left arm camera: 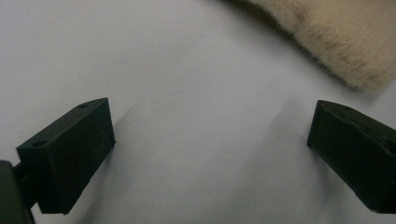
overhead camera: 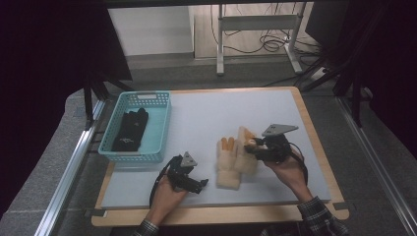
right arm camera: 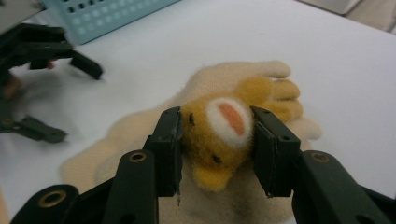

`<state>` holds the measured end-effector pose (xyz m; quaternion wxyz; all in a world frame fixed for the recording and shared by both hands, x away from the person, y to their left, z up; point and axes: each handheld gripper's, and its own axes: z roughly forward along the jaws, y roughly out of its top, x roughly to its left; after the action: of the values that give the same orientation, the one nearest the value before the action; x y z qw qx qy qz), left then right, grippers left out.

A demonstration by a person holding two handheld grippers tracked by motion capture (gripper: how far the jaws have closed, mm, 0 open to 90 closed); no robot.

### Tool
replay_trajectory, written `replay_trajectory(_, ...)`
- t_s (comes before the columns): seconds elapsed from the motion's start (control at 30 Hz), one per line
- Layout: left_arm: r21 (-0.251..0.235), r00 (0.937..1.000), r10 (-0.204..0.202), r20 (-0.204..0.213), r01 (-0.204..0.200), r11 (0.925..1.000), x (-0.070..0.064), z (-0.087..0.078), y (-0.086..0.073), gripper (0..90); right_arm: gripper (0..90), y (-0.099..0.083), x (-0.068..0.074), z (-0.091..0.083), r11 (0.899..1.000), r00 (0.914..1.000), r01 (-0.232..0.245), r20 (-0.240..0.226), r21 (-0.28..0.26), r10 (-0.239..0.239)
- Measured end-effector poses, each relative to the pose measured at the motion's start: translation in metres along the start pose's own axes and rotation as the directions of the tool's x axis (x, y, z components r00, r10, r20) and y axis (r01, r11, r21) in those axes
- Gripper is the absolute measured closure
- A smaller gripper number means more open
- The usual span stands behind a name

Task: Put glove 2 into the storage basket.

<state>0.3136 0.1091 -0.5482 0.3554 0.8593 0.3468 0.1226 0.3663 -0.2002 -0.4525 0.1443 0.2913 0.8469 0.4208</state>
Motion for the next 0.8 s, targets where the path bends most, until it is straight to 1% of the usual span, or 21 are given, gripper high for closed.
replay_trajectory(0.13, 0.001, 1.0, 0.0, 0.0, 0.0, 1.0, 0.0, 0.0, 0.0, 1.0, 55.7, 0.005, 0.019, 0.016, 0.999, 0.9981, 0.036, -0.051, 0.024, -0.035)
replay_trajectory(0.23, 0.0, 1.0, 0.0, 0.0, 0.0, 1.0, 0.0, 0.0, 0.0, 1.0, 55.5, 0.007, 0.03, 0.027, 0.998, 0.9964, 0.038, -0.077, 0.045, -0.035)
replay_trajectory(0.33, 0.0, 1.0, 0.0, 0.0, 0.0, 1.0, 0.0, 0.0, 0.0, 1.0, 55.1, 0.005, 0.037, 0.037, 0.997, 0.9948, 0.038, -0.096, 0.061, -0.032)
replay_trajectory(0.43, 0.0, 1.0, 0.0, 0.0, 0.0, 1.0, 0.0, 0.0, 0.0, 1.0, 54.3, 0.002, 0.041, 0.046, 0.997, 0.9954, 0.03, -0.093, 0.077, -0.023)
replay_trajectory(0.57, 0.0, 1.0, 0.0, 0.0, 0.0, 1.0, 0.0, 0.0, 0.0, 1.0, 52.2, -0.006, 0.045, 0.057, 0.995, 0.996, 0.008, -0.089, 0.098, 0.001)
replay_trajectory(0.7, 0.0, 1.0, 0.0, 0.0, 0.0, 1.0, 0.0, 0.0, 0.0, 1.0, 45.7, -0.01, 0.045, 0.065, 0.994, 0.9955, -0.016, -0.091, 0.109, 0.026)
replay_trajectory(0.8, 0.0, 1.0, 0.0, 0.0, 0.0, 1.0, 0.0, 0.0, 0.0, 1.1, 40.1, -0.007, 0.045, 0.063, 0.994, 0.9948, -0.014, -0.099, 0.108, 0.025)
